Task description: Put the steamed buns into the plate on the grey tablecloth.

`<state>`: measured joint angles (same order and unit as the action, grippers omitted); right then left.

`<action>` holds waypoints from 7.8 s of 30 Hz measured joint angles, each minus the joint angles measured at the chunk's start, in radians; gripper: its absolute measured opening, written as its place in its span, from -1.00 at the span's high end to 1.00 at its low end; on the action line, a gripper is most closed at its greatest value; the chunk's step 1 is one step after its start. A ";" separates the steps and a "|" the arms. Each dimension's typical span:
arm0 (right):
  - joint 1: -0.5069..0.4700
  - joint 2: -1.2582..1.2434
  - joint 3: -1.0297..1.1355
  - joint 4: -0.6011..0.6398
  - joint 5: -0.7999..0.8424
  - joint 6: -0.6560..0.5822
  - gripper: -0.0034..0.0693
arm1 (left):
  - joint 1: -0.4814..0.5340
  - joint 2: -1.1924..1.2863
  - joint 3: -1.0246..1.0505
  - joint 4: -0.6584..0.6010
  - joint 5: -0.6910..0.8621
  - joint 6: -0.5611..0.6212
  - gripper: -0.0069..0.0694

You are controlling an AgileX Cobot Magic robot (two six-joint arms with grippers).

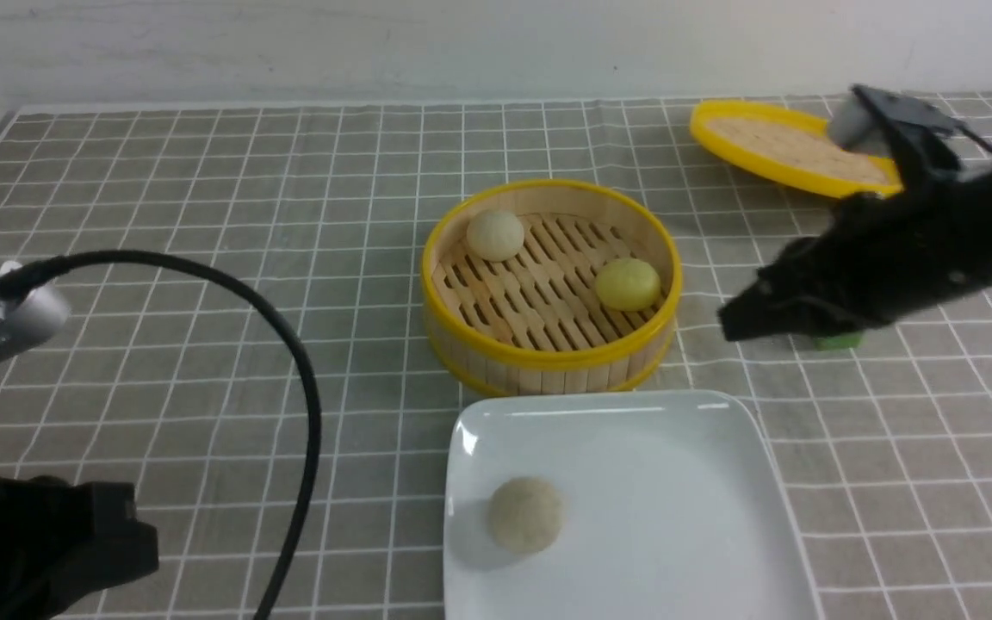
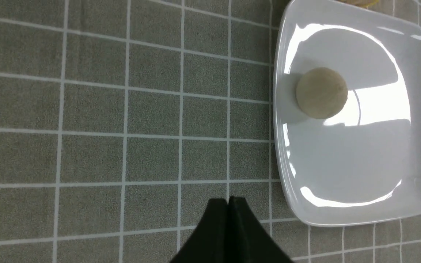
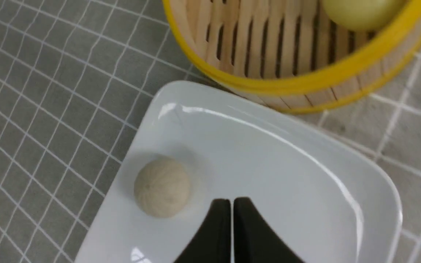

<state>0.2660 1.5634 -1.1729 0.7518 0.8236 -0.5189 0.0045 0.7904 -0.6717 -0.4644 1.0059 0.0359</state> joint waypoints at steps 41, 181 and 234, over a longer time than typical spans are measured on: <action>0.151 0.553 -0.607 -0.665 0.054 0.477 0.87 | 0.000 0.000 0.000 0.016 0.015 -0.013 0.66; 0.213 -1.426 0.377 -0.766 0.434 0.716 0.83 | -0.812 1.185 -0.874 0.449 -0.063 -0.311 -0.29; 0.092 -1.585 1.092 -0.790 -0.373 0.719 0.88 | -0.812 0.998 -1.089 0.698 0.198 -0.320 0.78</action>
<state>0.3583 -0.0214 -0.0813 -0.0387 0.4509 0.1996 -0.8074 1.7885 -1.7608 0.2340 1.2038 -0.2840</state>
